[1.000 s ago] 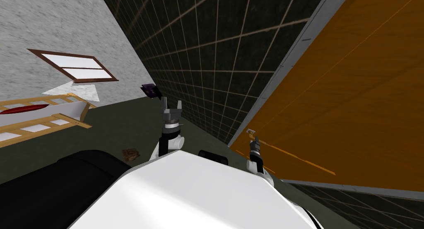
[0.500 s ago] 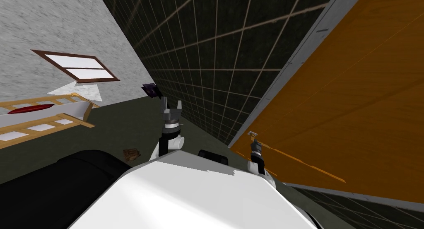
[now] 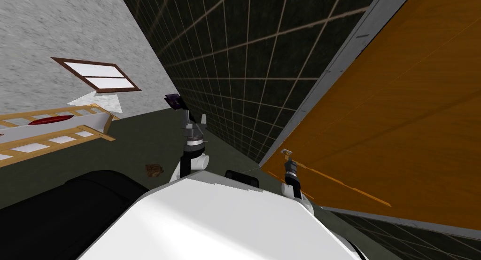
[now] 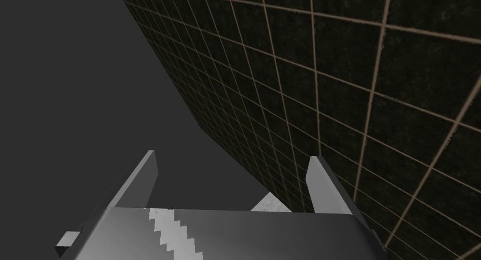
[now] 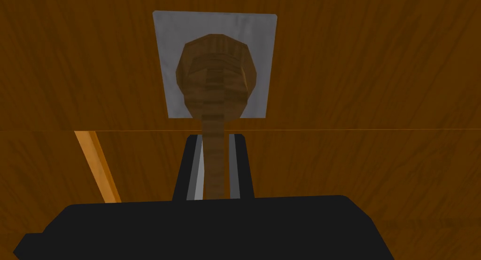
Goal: Pull the door open
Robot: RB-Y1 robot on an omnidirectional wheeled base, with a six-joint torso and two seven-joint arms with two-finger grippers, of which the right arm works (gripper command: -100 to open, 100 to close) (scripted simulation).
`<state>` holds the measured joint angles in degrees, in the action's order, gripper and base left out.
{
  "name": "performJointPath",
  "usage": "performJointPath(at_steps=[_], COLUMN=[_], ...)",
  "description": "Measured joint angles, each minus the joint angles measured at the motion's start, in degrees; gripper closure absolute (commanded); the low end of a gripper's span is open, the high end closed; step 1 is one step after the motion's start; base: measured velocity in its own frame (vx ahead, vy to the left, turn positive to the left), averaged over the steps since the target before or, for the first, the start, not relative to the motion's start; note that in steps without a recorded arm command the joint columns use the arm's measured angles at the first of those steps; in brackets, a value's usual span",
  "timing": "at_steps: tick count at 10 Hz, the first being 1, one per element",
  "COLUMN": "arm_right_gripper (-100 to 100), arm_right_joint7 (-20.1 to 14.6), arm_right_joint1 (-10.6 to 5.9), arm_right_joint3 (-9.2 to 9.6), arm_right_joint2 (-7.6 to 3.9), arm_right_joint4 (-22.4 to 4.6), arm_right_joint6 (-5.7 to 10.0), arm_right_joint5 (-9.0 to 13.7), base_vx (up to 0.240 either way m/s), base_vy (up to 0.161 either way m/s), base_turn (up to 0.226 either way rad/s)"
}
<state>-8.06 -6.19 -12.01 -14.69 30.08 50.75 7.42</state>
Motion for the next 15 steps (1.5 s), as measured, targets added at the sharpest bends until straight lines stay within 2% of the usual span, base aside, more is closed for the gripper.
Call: performJointPath(at_steps=[2, 6, 10, 12, 14, 15], arm_right_gripper=[100, 100, 100, 100, 100, 100], arm_right_joint7=[-1.37, -5.44, -7.21, -8.53, -10.23, -10.95], arm_right_joint1=[0.20, 1.88, 2.89, 3.60, 3.79, 4.35], arm_right_joint3=[0.97, 4.05, 5.37, 6.41, 7.80, 8.48], arm_right_joint2=[-0.77, -2.66, -3.62, -4.34, -5.35, -5.61], arm_right_joint4=[-0.65, -0.13, 0.67, 1.41, 0.17, 0.45], arm_right_joint6=[0.70, 1.40, 1.75, 2.60, 4.46, 4.95], arm_right_joint5=[-0.60, -2.52, -3.39, -4.12, -5.10, -5.56], base_vx=[-0.264, -0.225, -0.170, -0.227, -0.241, -0.249], base_vy=[-0.056, -0.060, -0.024, -0.049, -0.066, -0.085], base_turn=[0.171, 0.151, 0.069, 0.105, 0.085, 0.112])
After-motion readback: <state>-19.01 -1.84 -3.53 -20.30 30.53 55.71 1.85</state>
